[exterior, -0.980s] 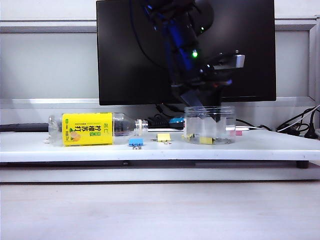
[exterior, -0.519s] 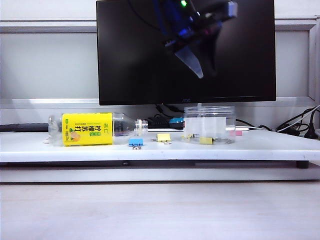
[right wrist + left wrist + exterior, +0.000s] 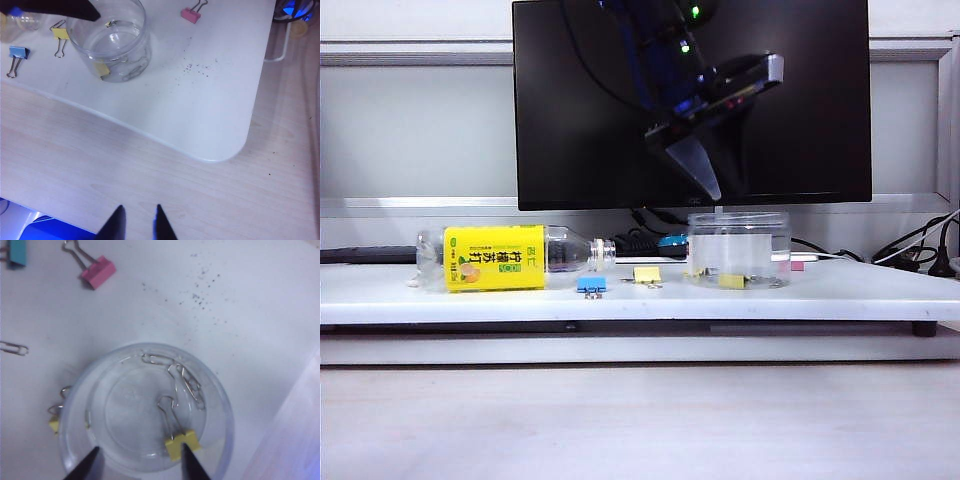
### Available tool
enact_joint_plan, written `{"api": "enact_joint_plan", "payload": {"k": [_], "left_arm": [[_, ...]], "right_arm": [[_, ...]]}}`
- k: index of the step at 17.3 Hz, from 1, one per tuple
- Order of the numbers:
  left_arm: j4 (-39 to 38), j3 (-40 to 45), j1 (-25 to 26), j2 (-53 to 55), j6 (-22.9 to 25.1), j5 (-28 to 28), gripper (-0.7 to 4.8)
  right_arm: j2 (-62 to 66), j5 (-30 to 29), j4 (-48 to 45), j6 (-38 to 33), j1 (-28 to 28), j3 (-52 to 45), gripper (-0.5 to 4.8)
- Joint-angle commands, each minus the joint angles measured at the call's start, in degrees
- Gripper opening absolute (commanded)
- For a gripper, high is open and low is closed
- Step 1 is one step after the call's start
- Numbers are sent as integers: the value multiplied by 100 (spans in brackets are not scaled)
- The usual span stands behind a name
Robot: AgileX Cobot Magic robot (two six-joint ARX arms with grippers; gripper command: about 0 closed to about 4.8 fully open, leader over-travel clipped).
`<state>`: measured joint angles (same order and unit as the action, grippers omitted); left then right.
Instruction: Take the clips out of the round transparent plastic box and place them on the table.
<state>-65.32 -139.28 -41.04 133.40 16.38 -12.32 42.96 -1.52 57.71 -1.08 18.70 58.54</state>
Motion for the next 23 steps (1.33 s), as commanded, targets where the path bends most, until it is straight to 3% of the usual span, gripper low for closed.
{"api": "enact_joint_plan", "payload": {"k": [1,12,16,23], "left_arm": [[111,-9,-33,52,-149,90,209],[120,-55,-166,227,-227,291,209],[417,-55,-249,229,-247,282,209],[385,-52,-282,376,-452,203,209]], "right_arm": [[-11,-15,-101,107,4,2,80],[-35,-186,-254,155,4,-240,80],[-269,304,-273,122,-9,-258,80],[-772,350,-197,111,-9,-284,71]]}}
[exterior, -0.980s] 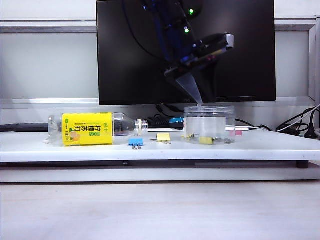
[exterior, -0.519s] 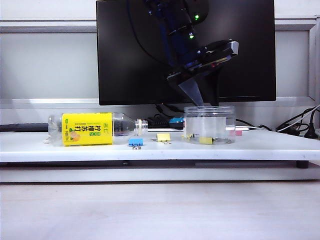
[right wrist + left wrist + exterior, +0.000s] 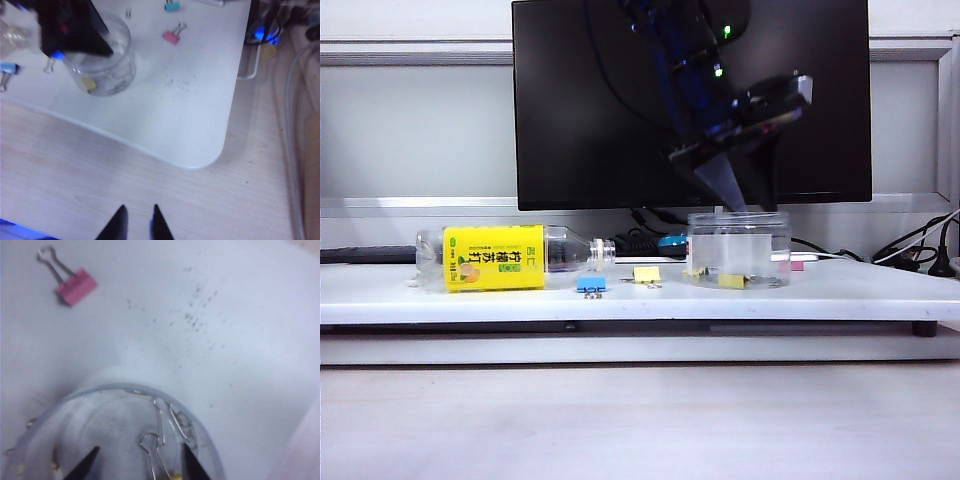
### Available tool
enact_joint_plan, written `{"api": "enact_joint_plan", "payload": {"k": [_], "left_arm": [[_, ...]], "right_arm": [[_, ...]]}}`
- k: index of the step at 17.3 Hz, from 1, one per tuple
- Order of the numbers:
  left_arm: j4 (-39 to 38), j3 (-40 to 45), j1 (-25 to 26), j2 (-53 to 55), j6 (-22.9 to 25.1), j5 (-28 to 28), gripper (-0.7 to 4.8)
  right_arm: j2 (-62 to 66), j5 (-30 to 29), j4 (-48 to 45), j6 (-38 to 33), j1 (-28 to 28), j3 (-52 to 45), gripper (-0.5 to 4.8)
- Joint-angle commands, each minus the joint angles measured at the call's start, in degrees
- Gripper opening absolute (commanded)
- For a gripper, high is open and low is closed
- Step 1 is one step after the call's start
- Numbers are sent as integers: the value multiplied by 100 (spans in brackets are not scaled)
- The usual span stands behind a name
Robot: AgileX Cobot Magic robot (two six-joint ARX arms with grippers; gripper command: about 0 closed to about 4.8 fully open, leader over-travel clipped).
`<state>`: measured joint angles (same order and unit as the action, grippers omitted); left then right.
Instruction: Take the clips out of the round transparent plastic box and place them on the table.
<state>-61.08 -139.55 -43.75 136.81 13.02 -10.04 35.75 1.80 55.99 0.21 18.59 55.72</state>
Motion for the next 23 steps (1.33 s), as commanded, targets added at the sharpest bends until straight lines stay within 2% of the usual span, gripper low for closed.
{"api": "enact_joint_plan", "payload": {"k": [1,7,10,23], "left_arm": [[-63,-26,-11,72,-136,-31,209],[-446,-28,31,98,-111,199,209],[-634,-20,79,98,-94,501,209],[-870,-20,142,101,72,487,209]], "right_arm": [[-72,17,42,-17,4,-2,71],[-85,-35,155,-17,4,-2,71],[-111,-44,208,-17,4,-2,71],[-243,-48,201,-15,7,-138,71]]}}
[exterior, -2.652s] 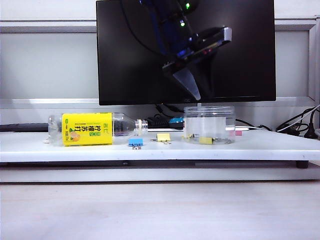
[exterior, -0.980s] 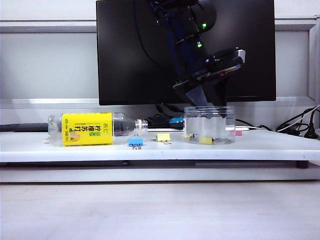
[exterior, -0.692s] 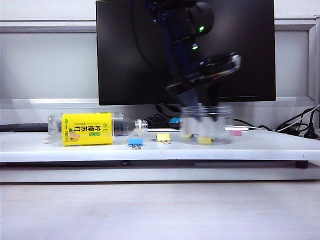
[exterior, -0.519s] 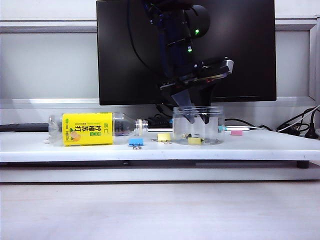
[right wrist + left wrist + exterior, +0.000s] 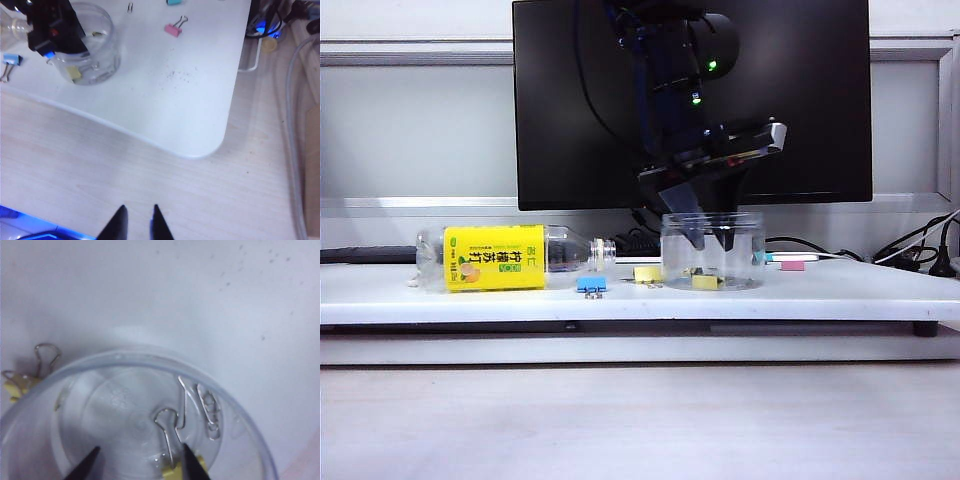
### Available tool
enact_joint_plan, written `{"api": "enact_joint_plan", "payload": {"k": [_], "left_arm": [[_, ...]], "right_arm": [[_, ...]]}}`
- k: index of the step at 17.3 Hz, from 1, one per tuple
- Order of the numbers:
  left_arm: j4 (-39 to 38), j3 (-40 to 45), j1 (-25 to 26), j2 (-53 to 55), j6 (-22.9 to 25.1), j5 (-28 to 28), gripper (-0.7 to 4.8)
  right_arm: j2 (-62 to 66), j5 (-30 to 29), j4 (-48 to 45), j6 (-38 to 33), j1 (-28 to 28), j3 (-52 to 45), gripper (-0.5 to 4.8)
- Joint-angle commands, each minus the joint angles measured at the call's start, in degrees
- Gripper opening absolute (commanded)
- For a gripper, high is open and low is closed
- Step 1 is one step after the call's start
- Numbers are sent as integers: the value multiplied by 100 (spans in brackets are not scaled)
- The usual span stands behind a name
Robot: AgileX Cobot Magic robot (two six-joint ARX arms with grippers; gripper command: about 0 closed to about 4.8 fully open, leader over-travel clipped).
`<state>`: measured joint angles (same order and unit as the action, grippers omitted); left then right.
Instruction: Take the clips out of the round transparent plastic box and place them on the table.
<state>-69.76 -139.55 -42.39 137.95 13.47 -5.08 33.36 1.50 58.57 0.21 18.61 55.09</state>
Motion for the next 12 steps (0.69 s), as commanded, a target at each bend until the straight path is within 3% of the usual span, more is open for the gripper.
{"api": "enact_joint_plan", "payload": {"k": [1,12], "left_arm": [[0,-20,9,-13,28,-9,209],[2,-17,17,96,136,-7,209]], "right_arm": [[-4,-15,-63,-15,4,-125,71],[-4,-17,-184,-17,4,-164,71]]}}
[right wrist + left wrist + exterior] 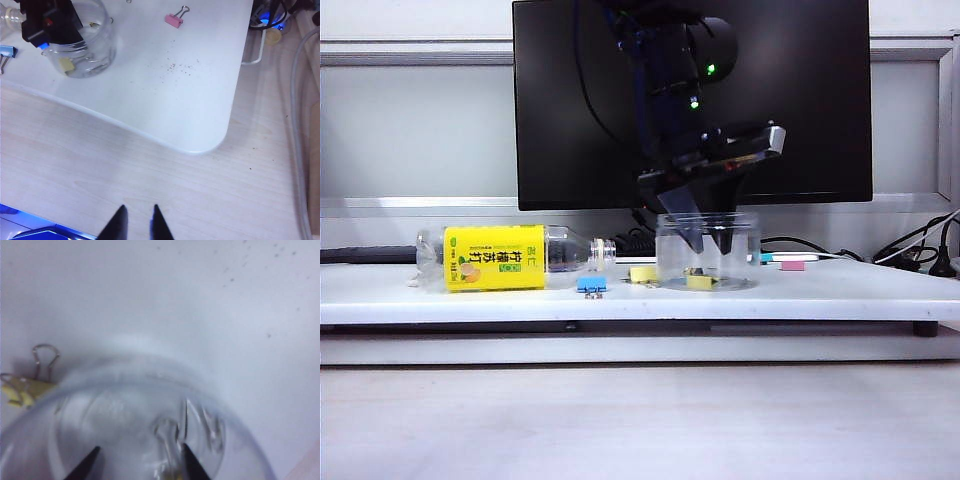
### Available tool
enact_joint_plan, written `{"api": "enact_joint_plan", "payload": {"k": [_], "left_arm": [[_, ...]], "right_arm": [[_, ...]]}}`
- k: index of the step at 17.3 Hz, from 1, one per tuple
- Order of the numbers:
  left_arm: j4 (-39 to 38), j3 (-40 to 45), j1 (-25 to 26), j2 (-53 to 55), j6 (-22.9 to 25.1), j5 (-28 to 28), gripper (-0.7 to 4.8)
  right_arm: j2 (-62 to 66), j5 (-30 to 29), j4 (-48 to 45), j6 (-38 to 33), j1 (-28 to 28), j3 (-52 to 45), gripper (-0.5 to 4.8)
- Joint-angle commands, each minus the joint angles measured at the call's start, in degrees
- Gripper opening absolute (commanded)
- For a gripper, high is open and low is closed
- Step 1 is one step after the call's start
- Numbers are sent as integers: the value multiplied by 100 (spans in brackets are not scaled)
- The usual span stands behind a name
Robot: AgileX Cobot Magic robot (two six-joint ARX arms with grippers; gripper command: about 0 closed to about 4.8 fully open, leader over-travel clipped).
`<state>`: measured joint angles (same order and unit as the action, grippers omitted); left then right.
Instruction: Take the clips out of the round transparent plastic box and place them on the table.
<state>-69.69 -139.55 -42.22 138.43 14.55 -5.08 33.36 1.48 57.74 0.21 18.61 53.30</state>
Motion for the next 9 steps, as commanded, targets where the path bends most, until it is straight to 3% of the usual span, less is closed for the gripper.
{"api": "enact_joint_plan", "payload": {"k": [1,9], "left_arm": [[-7,-17,4,76,28,-4,209],[-81,-17,68,116,46,140,204]], "right_arm": [[-4,-15,-101,-17,4,13,71],[-4,-17,-201,-17,4,-48,71]]}}
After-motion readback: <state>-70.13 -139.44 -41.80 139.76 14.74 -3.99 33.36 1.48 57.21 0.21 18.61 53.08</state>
